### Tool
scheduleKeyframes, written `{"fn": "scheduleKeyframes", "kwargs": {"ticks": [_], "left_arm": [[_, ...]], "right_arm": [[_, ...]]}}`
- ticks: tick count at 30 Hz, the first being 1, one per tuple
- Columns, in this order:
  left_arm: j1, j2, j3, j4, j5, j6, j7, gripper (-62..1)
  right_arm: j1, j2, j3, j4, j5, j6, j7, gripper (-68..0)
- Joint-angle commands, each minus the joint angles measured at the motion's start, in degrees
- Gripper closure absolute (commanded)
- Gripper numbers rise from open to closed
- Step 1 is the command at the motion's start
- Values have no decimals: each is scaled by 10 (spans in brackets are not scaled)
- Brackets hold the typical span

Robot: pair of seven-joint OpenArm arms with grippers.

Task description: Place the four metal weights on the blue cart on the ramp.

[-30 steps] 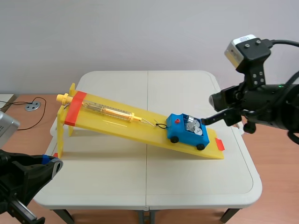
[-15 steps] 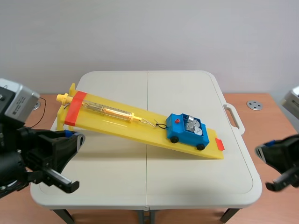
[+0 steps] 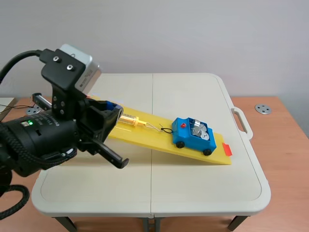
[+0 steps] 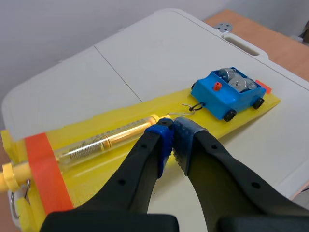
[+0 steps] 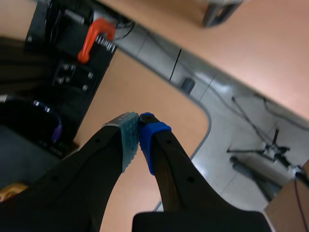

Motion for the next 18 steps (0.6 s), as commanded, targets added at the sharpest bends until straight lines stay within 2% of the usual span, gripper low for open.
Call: {"fn": "scheduleKeyframes", "kwargs": {"ticks": [1,5,10,18], "left_arm": [[-30,6,6,15,-3,32,-62,-27],[-64,18,14,-26,17,56,-62,-27],[-100,30,14,-77,38,82,-62,-27],[-127,30,14,-115,40,102,-62,-27]], "right_arm": [[-33,28,31,61,30,22,36,-6],[-70,28,40,61,21,22,36,-6],[-77,26,43,61,-4,22,37,-6],[-77,27,43,61,-5,22,39,-6]]}}
